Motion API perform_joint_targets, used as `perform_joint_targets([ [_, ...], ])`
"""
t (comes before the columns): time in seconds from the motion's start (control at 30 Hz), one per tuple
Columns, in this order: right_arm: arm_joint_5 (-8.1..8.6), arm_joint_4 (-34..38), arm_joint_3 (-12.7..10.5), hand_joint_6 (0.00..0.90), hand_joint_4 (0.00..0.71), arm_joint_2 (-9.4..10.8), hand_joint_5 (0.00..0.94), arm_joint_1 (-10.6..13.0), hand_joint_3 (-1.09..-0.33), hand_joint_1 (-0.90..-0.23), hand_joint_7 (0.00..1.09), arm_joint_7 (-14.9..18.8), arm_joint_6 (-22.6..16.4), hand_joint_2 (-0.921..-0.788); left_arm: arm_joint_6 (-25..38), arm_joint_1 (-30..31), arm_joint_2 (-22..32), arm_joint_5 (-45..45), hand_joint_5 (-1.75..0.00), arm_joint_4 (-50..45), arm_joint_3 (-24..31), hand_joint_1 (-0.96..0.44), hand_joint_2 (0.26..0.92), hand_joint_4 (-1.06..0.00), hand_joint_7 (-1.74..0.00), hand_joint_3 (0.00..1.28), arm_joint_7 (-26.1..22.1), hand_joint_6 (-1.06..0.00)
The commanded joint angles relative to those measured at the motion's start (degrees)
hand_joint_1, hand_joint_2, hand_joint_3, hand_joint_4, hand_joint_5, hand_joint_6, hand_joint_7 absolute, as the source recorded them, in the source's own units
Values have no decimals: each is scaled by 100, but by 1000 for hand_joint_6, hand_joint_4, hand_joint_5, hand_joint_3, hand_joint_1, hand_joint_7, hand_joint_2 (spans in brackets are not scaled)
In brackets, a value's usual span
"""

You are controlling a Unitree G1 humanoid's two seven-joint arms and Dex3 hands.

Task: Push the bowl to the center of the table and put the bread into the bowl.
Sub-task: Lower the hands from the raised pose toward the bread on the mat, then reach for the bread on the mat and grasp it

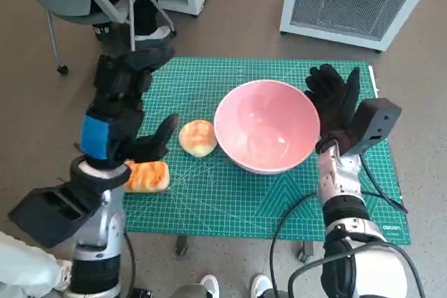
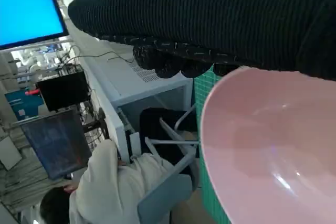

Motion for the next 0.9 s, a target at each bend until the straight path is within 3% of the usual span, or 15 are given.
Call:
perform_joint_targets([
  [0.03,-151,-180,151,60,265,-103,9,-33,-801,-457,507,-61,-343,-921,-92,142,700,327,-789,-5,324,-159,650,-36,-1044,630,-219,-34],
  [0.2,-344,-689,430,26,261,-206,5,121,-820,-456,545,161,-1215,-921,-238,233,1683,1104,-509,174,589,-187,794,-223,-819,277,-438,-189],
  [0.33,-341,-1376,604,5,262,-247,4,347,-809,-483,591,502,-1979,-921,-154,327,2401,1618,-173,236,685,-253,872,-410,-482,65,-628,-390],
  [0.53,-174,-2858,941,12,284,-182,13,928,-763,-524,638,964,-2631,-921,12,429,3132,1930,-19,321,628,-329,887,-472,-142,7,-1012,-555],
  [0.9,118,-4717,1483,41,311,-261,23,1685,-721,-539,681,1496,-2941,-921,149,511,3727,2038,0,518,256,-382,901,-443,-35,3,-1688,-567],
])
